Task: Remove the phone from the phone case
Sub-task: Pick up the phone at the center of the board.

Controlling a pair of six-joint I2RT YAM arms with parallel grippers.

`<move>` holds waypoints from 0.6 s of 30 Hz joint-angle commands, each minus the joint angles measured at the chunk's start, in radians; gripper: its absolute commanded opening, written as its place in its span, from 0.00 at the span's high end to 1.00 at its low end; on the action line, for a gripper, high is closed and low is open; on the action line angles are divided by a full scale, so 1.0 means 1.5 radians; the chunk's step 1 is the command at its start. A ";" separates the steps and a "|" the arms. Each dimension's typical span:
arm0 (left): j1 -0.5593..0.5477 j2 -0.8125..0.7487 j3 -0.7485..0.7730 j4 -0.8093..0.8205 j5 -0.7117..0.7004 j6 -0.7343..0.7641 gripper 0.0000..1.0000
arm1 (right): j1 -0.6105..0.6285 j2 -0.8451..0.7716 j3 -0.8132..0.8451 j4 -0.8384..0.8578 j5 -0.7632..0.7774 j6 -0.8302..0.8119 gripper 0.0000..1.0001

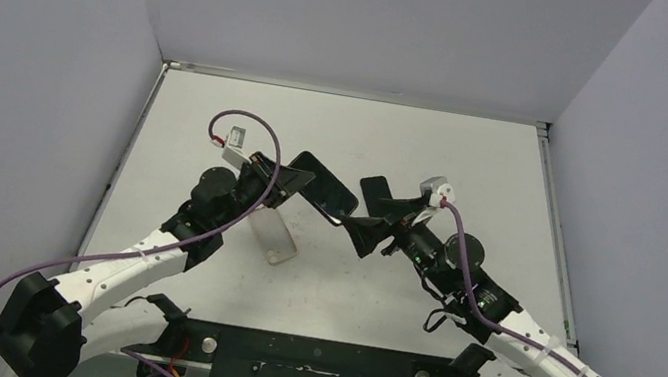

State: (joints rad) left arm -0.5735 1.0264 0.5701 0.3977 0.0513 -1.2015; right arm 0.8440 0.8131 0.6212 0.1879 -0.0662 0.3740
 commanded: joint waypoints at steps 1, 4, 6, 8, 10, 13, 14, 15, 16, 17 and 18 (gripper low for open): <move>0.006 -0.019 0.006 0.149 -0.003 -0.075 1.00 | -0.024 -0.003 -0.053 0.115 -0.077 0.108 0.05; 0.006 -0.013 0.009 0.174 0.008 -0.093 1.00 | -0.051 0.009 -0.086 0.195 -0.129 0.199 0.08; 0.006 -0.013 0.005 0.193 0.012 -0.105 1.00 | -0.075 0.019 -0.110 0.258 -0.164 0.253 0.11; 0.006 -0.014 -0.005 0.220 0.010 -0.120 1.00 | -0.097 0.031 -0.130 0.316 -0.197 0.300 0.14; 0.006 -0.014 -0.014 0.239 0.008 -0.139 1.00 | -0.113 0.048 -0.143 0.377 -0.227 0.332 0.17; 0.006 -0.010 -0.017 0.249 0.013 -0.154 1.00 | -0.119 0.068 -0.138 0.413 -0.249 0.347 0.21; 0.005 -0.008 -0.017 0.251 0.016 -0.158 1.00 | -0.119 0.076 -0.134 0.421 -0.254 0.348 0.22; 0.005 -0.005 -0.016 0.256 0.018 -0.162 1.00 | -0.119 0.082 -0.132 0.433 -0.257 0.351 0.23; 0.005 -0.003 -0.016 0.261 0.021 -0.167 1.00 | -0.119 0.090 -0.131 0.446 -0.260 0.356 0.25; 0.004 -0.001 -0.015 0.265 0.022 -0.171 1.00 | -0.119 0.097 -0.130 0.461 -0.264 0.362 0.26; 0.004 0.001 -0.014 0.269 0.024 -0.175 1.00 | -0.120 0.105 -0.127 0.473 -0.271 0.366 0.28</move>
State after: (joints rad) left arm -0.5720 1.0317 0.5270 0.6289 0.0654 -1.4082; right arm 0.6682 0.9421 0.4038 0.7086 -0.4068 0.8680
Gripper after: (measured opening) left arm 0.131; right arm 0.744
